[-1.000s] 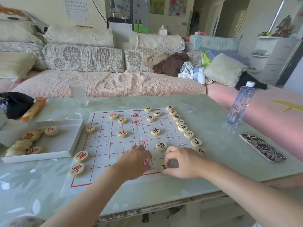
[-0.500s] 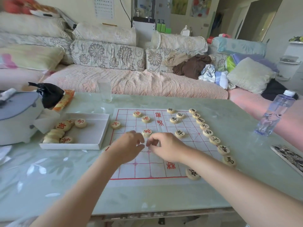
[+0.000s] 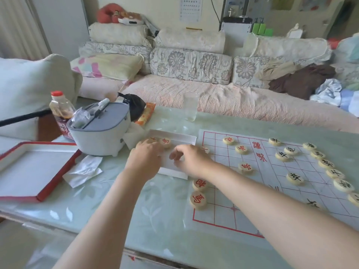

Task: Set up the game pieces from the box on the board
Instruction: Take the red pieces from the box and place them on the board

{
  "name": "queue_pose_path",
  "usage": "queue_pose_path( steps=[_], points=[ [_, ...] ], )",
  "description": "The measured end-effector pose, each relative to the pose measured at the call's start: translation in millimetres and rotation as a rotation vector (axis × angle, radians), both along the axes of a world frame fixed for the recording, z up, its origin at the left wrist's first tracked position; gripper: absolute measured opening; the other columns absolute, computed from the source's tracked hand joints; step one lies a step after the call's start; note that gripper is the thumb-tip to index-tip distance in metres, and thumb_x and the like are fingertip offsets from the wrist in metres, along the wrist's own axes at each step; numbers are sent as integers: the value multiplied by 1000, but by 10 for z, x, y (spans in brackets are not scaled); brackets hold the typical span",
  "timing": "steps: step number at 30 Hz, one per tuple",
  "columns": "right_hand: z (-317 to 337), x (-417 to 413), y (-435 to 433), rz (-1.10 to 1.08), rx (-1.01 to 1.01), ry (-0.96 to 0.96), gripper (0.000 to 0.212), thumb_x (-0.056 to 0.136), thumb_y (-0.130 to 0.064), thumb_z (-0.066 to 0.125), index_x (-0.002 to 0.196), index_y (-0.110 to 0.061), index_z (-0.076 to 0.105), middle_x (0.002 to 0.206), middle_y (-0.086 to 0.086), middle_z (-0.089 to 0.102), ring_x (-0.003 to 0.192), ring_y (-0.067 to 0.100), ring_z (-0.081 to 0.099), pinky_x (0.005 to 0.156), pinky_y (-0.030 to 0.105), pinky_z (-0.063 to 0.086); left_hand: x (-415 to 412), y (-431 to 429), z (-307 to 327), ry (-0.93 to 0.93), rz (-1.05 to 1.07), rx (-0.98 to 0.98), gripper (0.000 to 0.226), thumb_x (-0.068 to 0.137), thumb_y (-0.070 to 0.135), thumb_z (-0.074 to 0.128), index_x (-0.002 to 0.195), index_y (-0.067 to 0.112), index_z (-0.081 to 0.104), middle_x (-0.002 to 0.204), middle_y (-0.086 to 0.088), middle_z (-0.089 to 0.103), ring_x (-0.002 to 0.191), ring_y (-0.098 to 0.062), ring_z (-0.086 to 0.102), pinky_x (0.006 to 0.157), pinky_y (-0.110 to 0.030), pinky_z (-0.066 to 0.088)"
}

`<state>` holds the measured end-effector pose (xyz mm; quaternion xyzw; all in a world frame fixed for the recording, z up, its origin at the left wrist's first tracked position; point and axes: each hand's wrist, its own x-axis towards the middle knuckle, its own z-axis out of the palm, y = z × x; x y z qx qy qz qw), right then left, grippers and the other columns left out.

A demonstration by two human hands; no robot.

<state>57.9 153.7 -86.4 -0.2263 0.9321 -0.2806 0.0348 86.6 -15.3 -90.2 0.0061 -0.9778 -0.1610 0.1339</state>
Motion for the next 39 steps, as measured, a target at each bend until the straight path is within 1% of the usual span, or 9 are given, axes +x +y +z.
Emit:
queue_pose_path(
  steps=[6,9,13,18,25,31,33,35,39],
  points=[
    [-66,-270,-459,81,85,-37,48,82,3,52,113,-31,66,121,-8,61,111,13,57,87,26,49,-10,-469,-73,-97,76,-77,30,91,19,51,118,28,60,111,-1,52,108,-25,46,89,-37,47],
    [-83,-388,-582,133,150,-74,42,80,-6,63,112,-34,65,121,-12,59,104,11,56,75,21,48,-49,-519,-90,-101,28,-30,27,91,13,53,114,23,64,109,-3,54,108,-23,47,90,-27,39],
    [-195,-493,-729,154,213,-48,34,77,-16,68,103,-38,64,115,-11,62,110,16,58,91,34,53,-133,-568,-107,-90,85,58,22,85,12,63,105,20,68,105,-5,51,97,-25,55,80,-27,43],
    [-250,-531,-708,157,200,6,18,81,-33,70,95,-37,60,109,-10,62,104,16,58,87,34,52,-195,-620,-64,-122,55,74,27,80,18,75,103,19,61,99,-1,49,85,-19,50,71,-26,39],
    [-305,-502,-472,54,191,21,27,84,-41,68,107,-40,53,114,-10,63,103,15,61,85,35,51,-214,-499,-98,-79,17,143,12,75,7,64,78,17,70,82,-1,62,79,-24,59,67,-31,51],
    [-196,-431,-276,47,159,79,40,83,-38,72,120,-36,56,117,-15,61,96,9,53,74,25,37,-241,-475,40,-218,15,78,24,83,1,56,94,13,74,81,1,59,65,-16,51,54,-19,41],
    [-165,-402,-199,38,105,99,41,82,-35,74,119,-35,58,117,-15,61,99,10,56,74,25,39,-232,-456,40,-177,29,86,21,86,5,54,93,14,72,79,0,60,63,-16,51,54,-21,47],
    [-124,-369,-116,26,57,101,41,80,-33,76,118,-35,60,116,-16,61,102,11,57,78,27,43,-247,-412,41,-135,42,170,16,89,13,55,94,17,70,87,-3,64,71,-21,57,57,-30,50],
    [-6,-284,98,14,18,106,43,76,-34,79,114,-37,60,113,-17,59,100,10,57,86,31,47,-248,-215,67,-140,42,454,25,96,16,48,112,26,64,98,-1,60,75,-16,59,53,-27,48]
  ],
)
